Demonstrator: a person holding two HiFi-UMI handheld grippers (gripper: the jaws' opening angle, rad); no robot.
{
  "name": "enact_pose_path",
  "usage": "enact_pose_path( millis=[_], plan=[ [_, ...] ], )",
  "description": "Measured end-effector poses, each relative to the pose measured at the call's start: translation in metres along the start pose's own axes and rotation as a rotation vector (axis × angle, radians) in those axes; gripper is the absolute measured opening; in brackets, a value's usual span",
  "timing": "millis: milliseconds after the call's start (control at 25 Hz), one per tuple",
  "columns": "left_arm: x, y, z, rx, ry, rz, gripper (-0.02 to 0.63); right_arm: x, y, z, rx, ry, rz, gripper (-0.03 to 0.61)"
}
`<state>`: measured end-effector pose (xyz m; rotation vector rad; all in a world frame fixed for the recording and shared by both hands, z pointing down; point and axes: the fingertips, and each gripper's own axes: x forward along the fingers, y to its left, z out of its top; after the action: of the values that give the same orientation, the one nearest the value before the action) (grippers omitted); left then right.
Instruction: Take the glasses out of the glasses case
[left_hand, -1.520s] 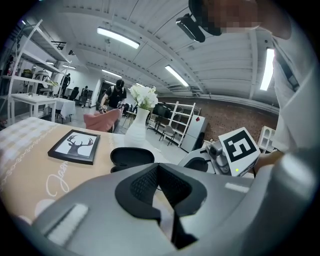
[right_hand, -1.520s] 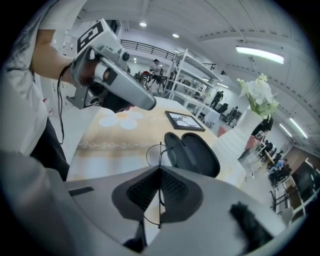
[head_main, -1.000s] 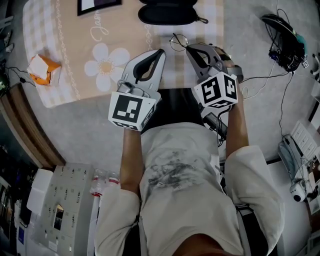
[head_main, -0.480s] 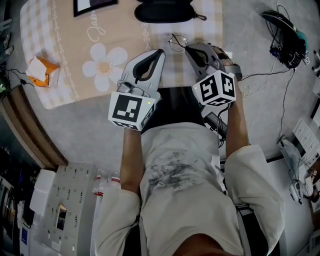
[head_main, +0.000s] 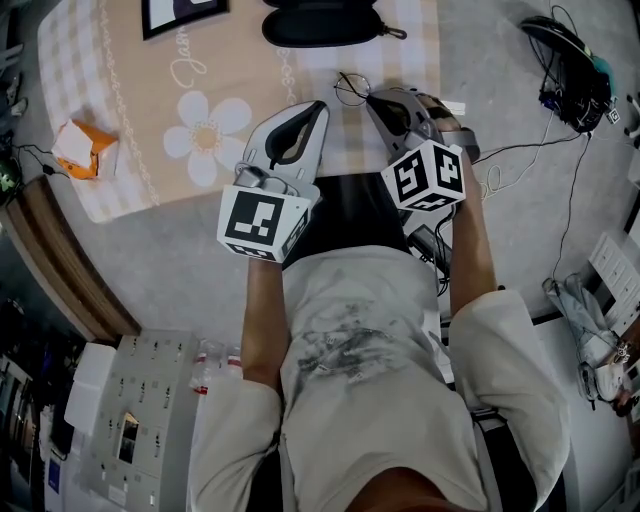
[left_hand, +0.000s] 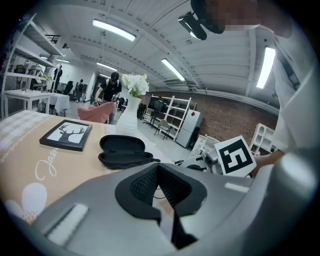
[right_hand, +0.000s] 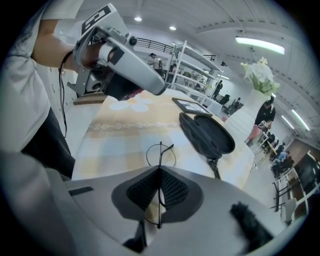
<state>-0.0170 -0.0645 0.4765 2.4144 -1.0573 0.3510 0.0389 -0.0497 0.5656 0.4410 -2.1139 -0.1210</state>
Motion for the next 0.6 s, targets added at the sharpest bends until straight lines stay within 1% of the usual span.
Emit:
enact_pose_path(
  millis=[400, 520, 600],
  plan=[
    [0.001, -0.0016, 0.0013, 0.005, 0.001, -0.006, 0.008, 0.0005, 0.0021, 0.0003, 0.025, -0.012, 0.015, 0.021],
    [0.0005, -0.0027, 0.0029, 0.01, -0.002, -0.009, 0.008, -0.0008, 0.0033, 0.0017, 0.034, -0.018, 0.022, 0.07],
    [0.0001, -0.0032, 0.0029, 0.011, -0.002, -0.011, 0.008, -0.0018, 0.004, 0.0018, 0.04, -0.019, 0.022, 0.086]
  ],
)
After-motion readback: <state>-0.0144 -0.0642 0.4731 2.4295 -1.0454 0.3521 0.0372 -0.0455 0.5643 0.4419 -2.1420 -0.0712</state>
